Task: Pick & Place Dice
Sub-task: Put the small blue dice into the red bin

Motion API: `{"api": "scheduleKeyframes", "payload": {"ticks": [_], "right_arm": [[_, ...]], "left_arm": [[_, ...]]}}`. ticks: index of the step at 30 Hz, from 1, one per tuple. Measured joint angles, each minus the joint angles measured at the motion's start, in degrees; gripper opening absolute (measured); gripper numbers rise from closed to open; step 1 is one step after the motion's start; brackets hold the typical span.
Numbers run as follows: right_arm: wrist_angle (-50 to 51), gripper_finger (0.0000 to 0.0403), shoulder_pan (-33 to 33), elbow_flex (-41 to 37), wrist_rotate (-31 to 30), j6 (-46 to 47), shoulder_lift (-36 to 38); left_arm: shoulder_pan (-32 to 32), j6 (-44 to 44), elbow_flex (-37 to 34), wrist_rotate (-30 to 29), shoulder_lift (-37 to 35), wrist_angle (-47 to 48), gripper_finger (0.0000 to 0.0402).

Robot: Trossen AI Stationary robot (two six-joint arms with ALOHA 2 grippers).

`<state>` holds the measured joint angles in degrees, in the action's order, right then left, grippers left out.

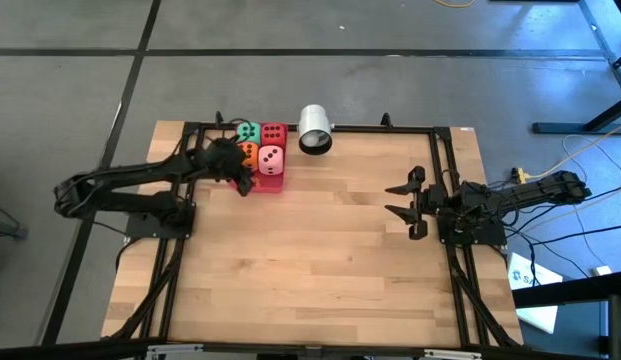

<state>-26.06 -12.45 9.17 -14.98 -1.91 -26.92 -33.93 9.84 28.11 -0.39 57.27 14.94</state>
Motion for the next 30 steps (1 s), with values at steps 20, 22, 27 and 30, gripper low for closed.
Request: {"api": "scheduleKeyframes", "payload": {"ticks": [20,22,27,30], "right_arm": [[0.8,0.021,0.0,0.0,0.0,0.2,0.0],[0.8,0.021,0.0,0.0,0.0,0.2,0.0],[0.8,0.021,0.0,0.0,0.0,0.2,0.0],[0.8,0.021,0.0,0.0,0.0,0.2,0.0]], "left_arm": [[0.1,-0.1,7.0,0.2,13.1,8.2,0.0027],[0.1,-0.1,7.6,0.2,13.6,9.5,0.0032],[0.1,0.0,7.9,0.4,14.0,9.9,0.0032],[0.1,0.0,7.9,0.4,14.0,9.9,0.0032]]}}
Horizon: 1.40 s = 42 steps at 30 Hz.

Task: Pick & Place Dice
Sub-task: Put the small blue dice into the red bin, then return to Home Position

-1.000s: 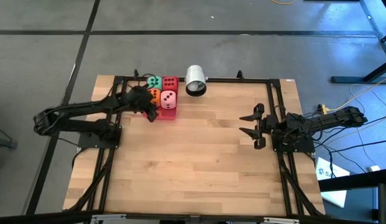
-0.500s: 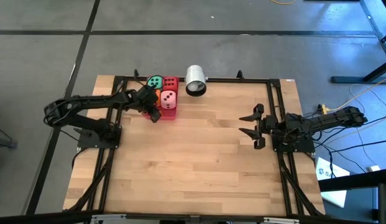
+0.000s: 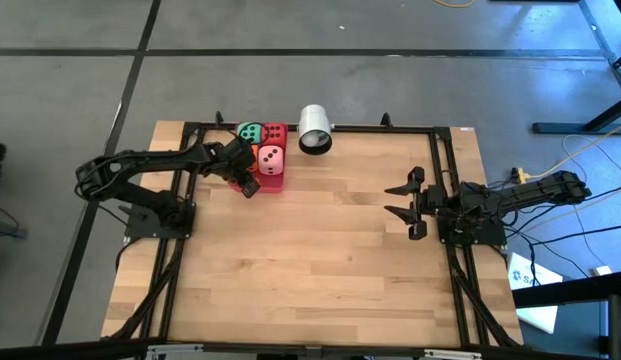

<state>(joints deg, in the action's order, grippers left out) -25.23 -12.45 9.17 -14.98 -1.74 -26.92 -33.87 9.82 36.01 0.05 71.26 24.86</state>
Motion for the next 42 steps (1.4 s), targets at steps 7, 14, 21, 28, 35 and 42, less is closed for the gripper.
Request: {"api": "scheduleKeyframes", "payload": {"ticks": [7,14,21,28,35,42], "right_arm": [[0.1,0.021,0.0,0.0,0.0,0.0,0.0],[1.2,0.021,0.0,0.0,0.0,0.8,0.0],[1.3,0.021,0.0,0.0,0.0,0.9,0.0],[1.3,0.021,0.0,0.0,0.0,0.9,0.0],[-0.1,0.0208,0.0,0.0,-0.9,0.2,0.3],[-0.3,0.015,0.0,0.0,-1.1,-1.9,2.0]], "left_arm": [[0.0,0.0,0.0,0.0,0.0,-0.6,0.0048],[0.0,0.0,0.0,-0.3,0.0,-1.1,0.0074],[0.0,0.0,0.0,-0.4,0.0,-1.1,0.0104],[0.0,-0.5,0.0,-0.5,-0.7,-1.3,0.0125],[2.0,-2.6,0.0,-0.4,-9.3,-2.7,0.0116],[8.5,-3.3,0.0,-0.5,-22.9,-7.9,0.0093]]}}
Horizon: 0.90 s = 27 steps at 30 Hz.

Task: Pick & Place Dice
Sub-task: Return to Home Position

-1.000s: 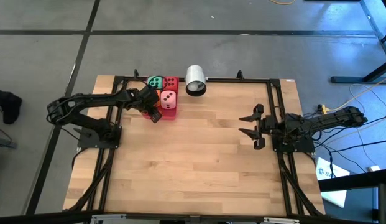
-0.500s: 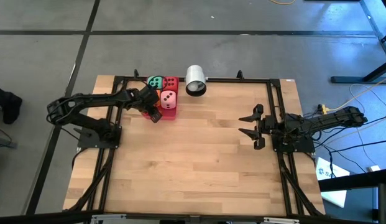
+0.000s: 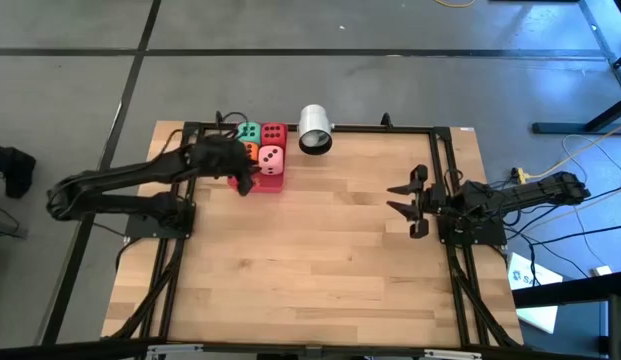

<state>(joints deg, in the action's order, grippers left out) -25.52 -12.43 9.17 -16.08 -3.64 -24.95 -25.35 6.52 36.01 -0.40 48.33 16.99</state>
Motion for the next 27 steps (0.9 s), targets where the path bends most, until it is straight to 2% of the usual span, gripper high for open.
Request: {"api": "scheduleKeyframes", "payload": {"ticks": [4,7,9,13,18,23,27], "right_arm": [[0.7,0.0086,0.0,0.0,0.0,-0.3,0.8],[1.6,0.0031,0.0,0.0,0.0,-0.3,2.2],[2.4,0.0009,0.0,0.0,0.0,-0.8,3.8],[5.3,0.0009,0.0,0.0,-1.7,-0.9,8.5],[12.5,0.0003,-0.1,0.0,-2.6,-1.3,16.3],[22.4,0.0002,-0.1,0.1,-7.4,0.4,24.1],[27.6,0.0001,-0.1,0.7,-8.5,1.8,24.9]], "left_arm": [[4.9,-2.2,-2.3,0.0,-6.2,-5.6,0.0066],[8.0,-2.9,-6.8,0.0,-10.2,-11.8,0.004],[9.3,-2.9,-10.6,0.0,-12.5,-16.4,0.0019],[10.9,-2.9,-17.2,0.7,-16.2,-26.0,0.0004],[11.6,-3.3,-21.8,5.9,-19.9,-33.0,0.0001],[12.4,-4.8,-23.8,9.0,-23.7,-33.5,0.0002],[13.4,-5.8,-25.6,9.0,-26.7,-33.7,0.0002]]}}
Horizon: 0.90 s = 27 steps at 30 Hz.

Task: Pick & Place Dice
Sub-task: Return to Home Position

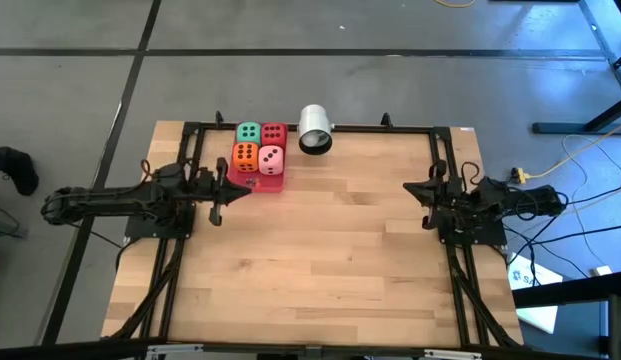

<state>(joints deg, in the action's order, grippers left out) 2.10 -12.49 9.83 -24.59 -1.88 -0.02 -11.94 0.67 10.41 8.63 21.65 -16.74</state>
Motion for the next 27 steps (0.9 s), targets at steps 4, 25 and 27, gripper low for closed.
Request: {"api": "scheduleKeyframes", "payload": {"ticks": [4,25,27], "right_arm": [[4.4,0.0001,0.0,0.3,-1.0,2.3,0.0],[1.5,0.0,0.0,-6.7,4.6,5.4,0.0],[0.3,0.0,0.0,-6.7,7.2,4.4,0.1]], "left_arm": [[0.7,-0.5,-3.0,0.0,-4.2,-0.1,0.0002],[1.1,1.1,-9.6,5.9,-16.8,3.4,0.0002],[1.1,1.7,-9.6,6.0,-16.8,5.1,0.0002]]}}
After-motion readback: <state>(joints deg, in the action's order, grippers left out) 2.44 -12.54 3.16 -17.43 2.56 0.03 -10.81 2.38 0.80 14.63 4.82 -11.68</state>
